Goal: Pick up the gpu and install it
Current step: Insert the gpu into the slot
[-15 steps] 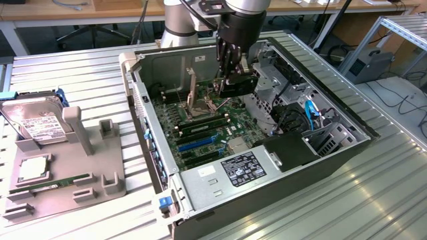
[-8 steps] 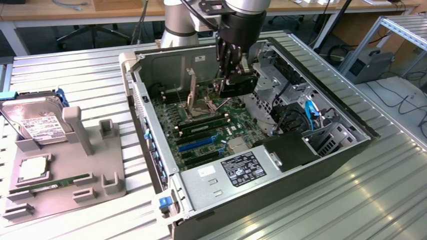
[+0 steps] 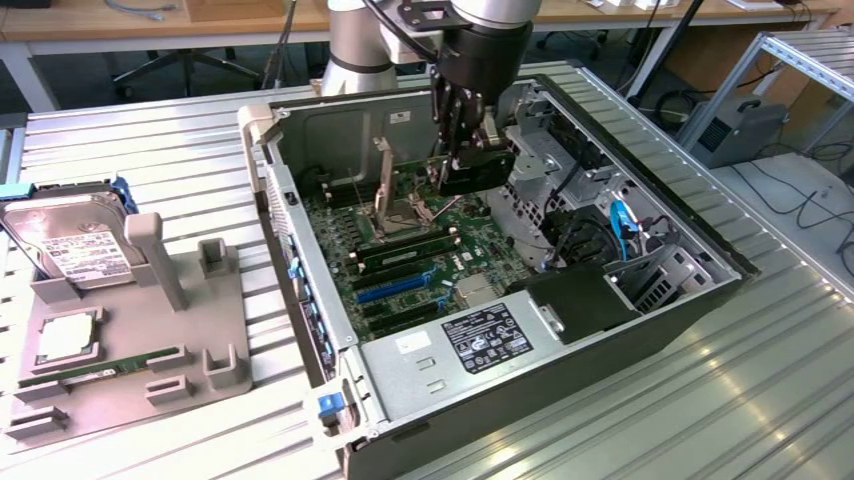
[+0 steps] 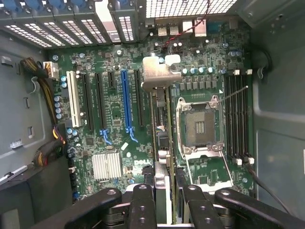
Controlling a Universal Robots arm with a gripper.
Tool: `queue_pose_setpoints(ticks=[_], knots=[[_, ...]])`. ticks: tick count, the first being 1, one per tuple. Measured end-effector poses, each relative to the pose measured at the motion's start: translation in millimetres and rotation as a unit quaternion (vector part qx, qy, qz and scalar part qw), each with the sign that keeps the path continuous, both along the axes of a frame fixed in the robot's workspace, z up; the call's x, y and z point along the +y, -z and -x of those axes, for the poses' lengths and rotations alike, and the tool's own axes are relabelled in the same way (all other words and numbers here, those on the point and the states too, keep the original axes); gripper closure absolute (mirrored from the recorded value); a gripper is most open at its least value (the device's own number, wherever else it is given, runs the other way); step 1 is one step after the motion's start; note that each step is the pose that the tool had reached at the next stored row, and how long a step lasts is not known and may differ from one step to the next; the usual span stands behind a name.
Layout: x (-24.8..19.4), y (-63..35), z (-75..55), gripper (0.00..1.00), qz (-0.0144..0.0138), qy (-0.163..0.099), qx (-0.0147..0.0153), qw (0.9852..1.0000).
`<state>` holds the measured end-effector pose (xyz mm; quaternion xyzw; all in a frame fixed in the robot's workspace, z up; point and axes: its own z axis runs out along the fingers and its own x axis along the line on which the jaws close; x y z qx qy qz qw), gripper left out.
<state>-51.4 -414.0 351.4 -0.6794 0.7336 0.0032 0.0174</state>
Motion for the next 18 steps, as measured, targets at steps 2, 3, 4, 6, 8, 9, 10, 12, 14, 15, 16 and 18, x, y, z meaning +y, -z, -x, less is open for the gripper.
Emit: queue_pose_setpoints(ticks=[2, 3, 4, 6, 8, 9, 10, 12, 14, 15, 16, 18], knots=[[0.0, 0.0, 0.0, 0.72, 0.0, -0.002, 0.0, 1.0], [0.0, 0.1, 0.0, 0.72, 0.0001, -0.003, 0.0, 1.0], [0.0, 0.1, 0.0, 0.72, 0.0001, -0.003, 0.0, 1.0], [0.0, 0.1, 0.0, 0.72, 0.0002, -0.005, 0.0, 1.0], [0.0, 0.1, 0.0, 0.72, 0.0002, -0.007, 0.0, 1.0], [0.0, 0.1, 0.0, 0.72, 0.0002, -0.008, 0.0, 1.0], [0.0, 0.1, 0.0, 0.72, 0.0002, -0.009, 0.0, 1.0], [0.0, 0.2, 0.0, 0.72, 0.0003, -0.011, 0.0, 0.9999], [0.0, 0.2, 0.0, 0.72, 0.0004, -0.013, 0.0, 0.9999], [0.0, 0.2, 0.0, 0.72, 0.0003, -0.013, 0.0, 0.9999], [0.0, 0.2, 0.0, 0.72, 0.0004, -0.014, 0.0, 0.9999], [0.0, 0.2, 0.0, 0.72, 0.0005, -0.016, 0.0, 0.9999]])
